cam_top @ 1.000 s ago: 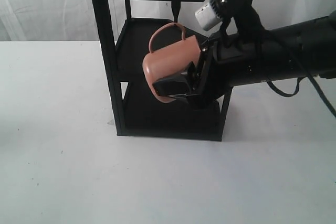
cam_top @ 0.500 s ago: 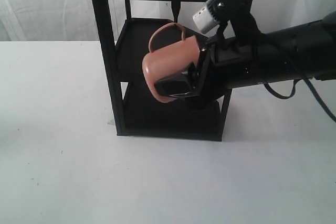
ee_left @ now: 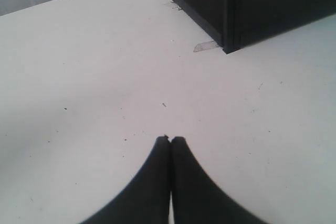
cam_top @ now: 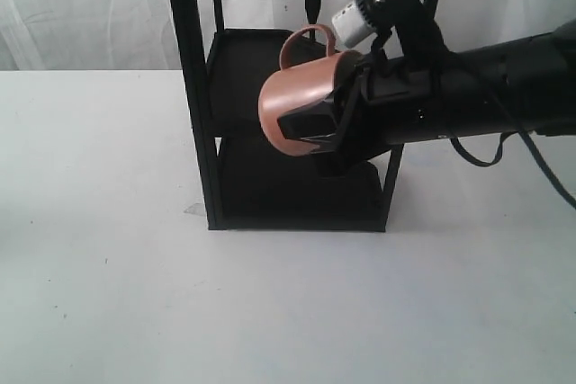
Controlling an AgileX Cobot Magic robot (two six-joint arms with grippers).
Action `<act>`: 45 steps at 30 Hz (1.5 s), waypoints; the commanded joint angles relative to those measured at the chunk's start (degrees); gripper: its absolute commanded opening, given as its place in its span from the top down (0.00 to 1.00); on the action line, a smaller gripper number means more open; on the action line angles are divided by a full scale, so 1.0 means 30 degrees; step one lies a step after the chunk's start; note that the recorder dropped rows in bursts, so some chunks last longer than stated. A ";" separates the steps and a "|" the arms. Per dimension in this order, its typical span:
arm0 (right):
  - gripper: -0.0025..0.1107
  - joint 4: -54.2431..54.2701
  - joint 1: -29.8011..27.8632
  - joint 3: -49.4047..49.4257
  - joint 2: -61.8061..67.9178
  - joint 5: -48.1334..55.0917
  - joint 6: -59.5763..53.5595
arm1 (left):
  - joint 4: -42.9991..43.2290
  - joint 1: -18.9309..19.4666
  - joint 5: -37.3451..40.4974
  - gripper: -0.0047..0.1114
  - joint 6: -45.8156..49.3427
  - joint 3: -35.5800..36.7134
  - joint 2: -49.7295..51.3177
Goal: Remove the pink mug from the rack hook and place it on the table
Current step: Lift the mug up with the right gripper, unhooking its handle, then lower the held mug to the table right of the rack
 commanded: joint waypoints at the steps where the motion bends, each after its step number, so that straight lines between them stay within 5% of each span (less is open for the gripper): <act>1: 0.98 0.1429 0.0004 -0.0276 -0.0280 -0.0220 -0.0495 | -0.0052 0.0013 0.0025 0.96 -0.0121 0.0091 -0.0099; 27: 0.98 -0.0579 0.0004 -0.0230 -0.1708 0.5891 0.1565 | -0.0052 0.0013 0.0025 0.96 -0.0121 0.0091 -0.0099; 36: 0.98 -0.8966 0.0004 -0.0175 -0.1708 0.9613 0.7311 | -0.0052 0.0013 0.0025 0.96 -0.0121 0.0091 -0.0099; 45: 0.98 -1.9984 0.0004 0.0658 -0.1674 0.8394 1.6304 | -0.0052 0.0013 0.0025 0.96 -0.0121 0.0091 -0.0099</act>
